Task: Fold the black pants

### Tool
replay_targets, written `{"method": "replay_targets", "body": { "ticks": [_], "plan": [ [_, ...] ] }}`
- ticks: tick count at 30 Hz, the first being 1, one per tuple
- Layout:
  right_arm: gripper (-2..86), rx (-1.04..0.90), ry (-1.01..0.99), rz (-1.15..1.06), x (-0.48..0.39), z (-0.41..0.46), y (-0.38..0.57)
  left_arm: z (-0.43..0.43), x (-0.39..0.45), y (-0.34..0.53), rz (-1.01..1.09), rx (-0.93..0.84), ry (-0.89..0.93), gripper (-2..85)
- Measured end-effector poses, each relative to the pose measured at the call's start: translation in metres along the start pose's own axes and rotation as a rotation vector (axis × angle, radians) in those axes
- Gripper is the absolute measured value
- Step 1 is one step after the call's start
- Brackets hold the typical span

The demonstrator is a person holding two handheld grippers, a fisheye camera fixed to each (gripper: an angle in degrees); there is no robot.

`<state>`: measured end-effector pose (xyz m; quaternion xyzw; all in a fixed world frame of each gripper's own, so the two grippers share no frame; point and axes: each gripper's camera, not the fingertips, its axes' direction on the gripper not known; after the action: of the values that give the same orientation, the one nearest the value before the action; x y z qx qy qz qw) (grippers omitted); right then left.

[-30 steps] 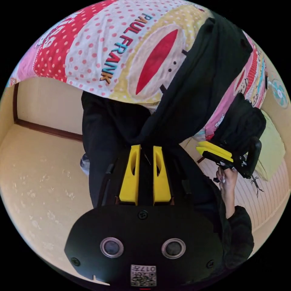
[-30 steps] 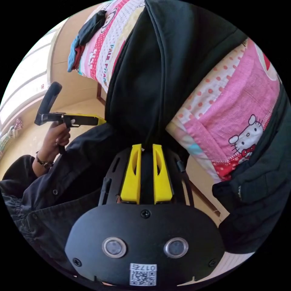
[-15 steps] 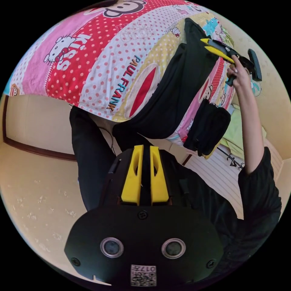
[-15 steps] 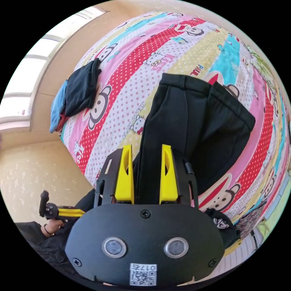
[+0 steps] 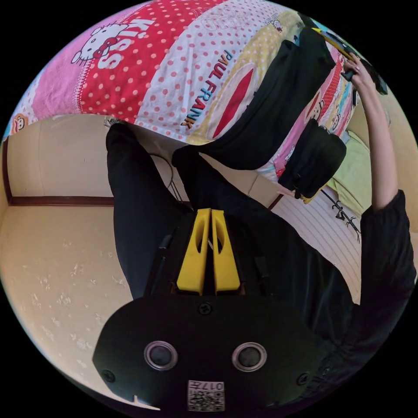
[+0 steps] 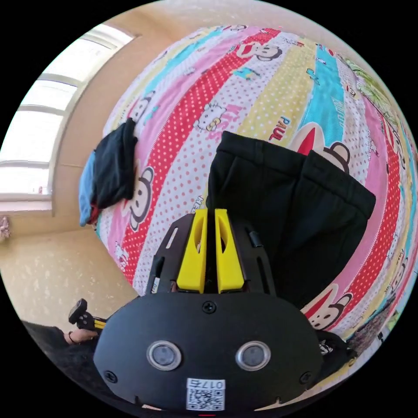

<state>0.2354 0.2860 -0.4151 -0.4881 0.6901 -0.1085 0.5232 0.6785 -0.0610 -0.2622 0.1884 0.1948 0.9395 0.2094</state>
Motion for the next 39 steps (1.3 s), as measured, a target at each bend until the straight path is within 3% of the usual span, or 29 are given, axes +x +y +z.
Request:
{"method": "replay_targets", "body": {
  "ticks": [3,5,7,10,14,19,22,29,35,39],
  "plan": [
    [3.6,0.218,-0.152,-0.008,0.052,-0.057,0.043,-0.004,0.002,-0.002,0.009,0.010,-0.005,-0.4],
    [3.7,0.298,-0.141,0.066,0.096,-0.074,0.072,0.000,0.004,-0.004,0.017,0.005,0.002,-0.3],
    [3.9,0.307,-0.017,0.333,0.165,-0.078,0.111,0.006,0.009,-0.006,0.030,-0.004,0.004,0.0],
    [4.9,0.291,-0.019,0.544,0.213,-0.083,0.157,0.014,0.022,-0.009,0.057,0.009,-0.031,1.6],
    [7.5,0.228,-0.003,0.424,0.193,-0.084,0.195,0.010,0.045,-0.021,0.129,0.116,-0.068,6.4],
    [9.5,-0.026,-0.055,0.278,0.141,-0.017,0.271,0.003,0.075,-0.071,0.216,0.226,-0.125,8.9],
    [10.4,-0.115,-0.029,0.340,0.129,0.024,0.318,0.001,0.097,-0.116,0.257,0.276,-0.159,9.8],
    [9.8,-0.056,-0.105,0.453,0.130,0.051,0.381,0.044,0.122,-0.190,0.235,0.146,-0.354,8.1],
    [4.6,-0.089,-0.263,0.397,0.138,0.052,0.390,0.017,0.115,-0.167,0.309,0.145,-0.280,1.9],
    [4.3,-0.072,-0.368,0.349,0.145,0.051,0.400,0.006,0.078,-0.147,0.196,0.269,-0.190,1.7]
  ]
}}
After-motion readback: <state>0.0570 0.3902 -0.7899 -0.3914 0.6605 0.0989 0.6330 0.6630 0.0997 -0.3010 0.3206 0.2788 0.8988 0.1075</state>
